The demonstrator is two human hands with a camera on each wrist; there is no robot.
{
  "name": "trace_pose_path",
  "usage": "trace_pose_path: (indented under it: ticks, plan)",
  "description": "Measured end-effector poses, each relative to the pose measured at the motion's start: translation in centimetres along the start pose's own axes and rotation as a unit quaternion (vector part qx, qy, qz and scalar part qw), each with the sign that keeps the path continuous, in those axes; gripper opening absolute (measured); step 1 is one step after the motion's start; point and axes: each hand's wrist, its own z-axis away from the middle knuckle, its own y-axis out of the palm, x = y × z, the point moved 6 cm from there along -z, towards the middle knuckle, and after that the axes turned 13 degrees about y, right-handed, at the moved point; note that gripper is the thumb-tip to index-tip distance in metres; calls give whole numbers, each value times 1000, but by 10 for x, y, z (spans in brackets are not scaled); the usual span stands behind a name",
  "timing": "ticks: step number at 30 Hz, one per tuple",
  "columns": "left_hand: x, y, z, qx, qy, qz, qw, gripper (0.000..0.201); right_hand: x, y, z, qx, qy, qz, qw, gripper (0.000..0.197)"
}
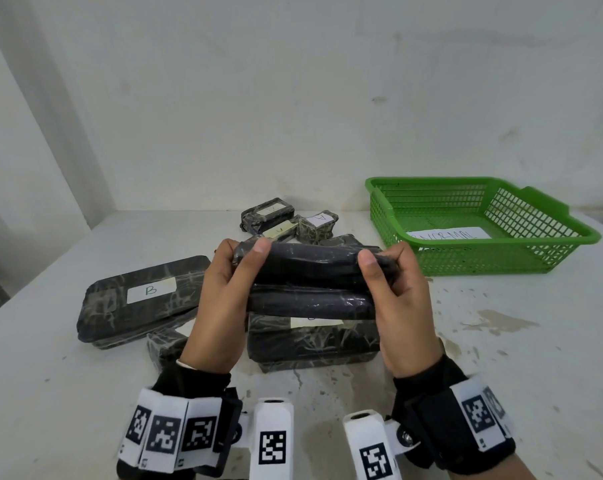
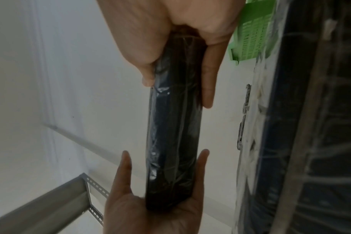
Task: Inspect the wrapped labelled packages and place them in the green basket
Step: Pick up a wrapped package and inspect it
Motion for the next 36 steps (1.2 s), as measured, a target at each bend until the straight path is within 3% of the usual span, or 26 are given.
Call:
trace_pose_path:
  ticks: [5,10,14,18,21,24,28,33,36]
  plan:
    - [4,-2,1,-10,-12,-47,999,28,-3,-1,-3,-15,10,3,1000,34]
    - [1,-3,1,-13,1,-42,999,29,-8,3,1,13,46,-35,998,41]
    - [-8,2,4,21,16,-72,997,41,-4,-1,2,-35,13,-27,999,35]
    - [-8,2,4,26,33,-103,994,29,-4,-3,3,-54,10,-33,998,32]
    - [-5,2,3,18,30,-112,993,25,-2,-1,1,-13,23,-38,999,32]
    - [-7,0,2,9,29,-93,995,32,0,2,2,19,15,-31,999,35]
    - [-5,-2,0,36,6,-33,999,41,4,1,5,-32,-16,15,999,35]
    - [0,-5,-1,47,18,-28,998,32,5,-1,4,-22,19,3,1000,39]
    - [1,-8,-4,21,20,-10,1000,30,-1,2,3,5,61,-80,995,47]
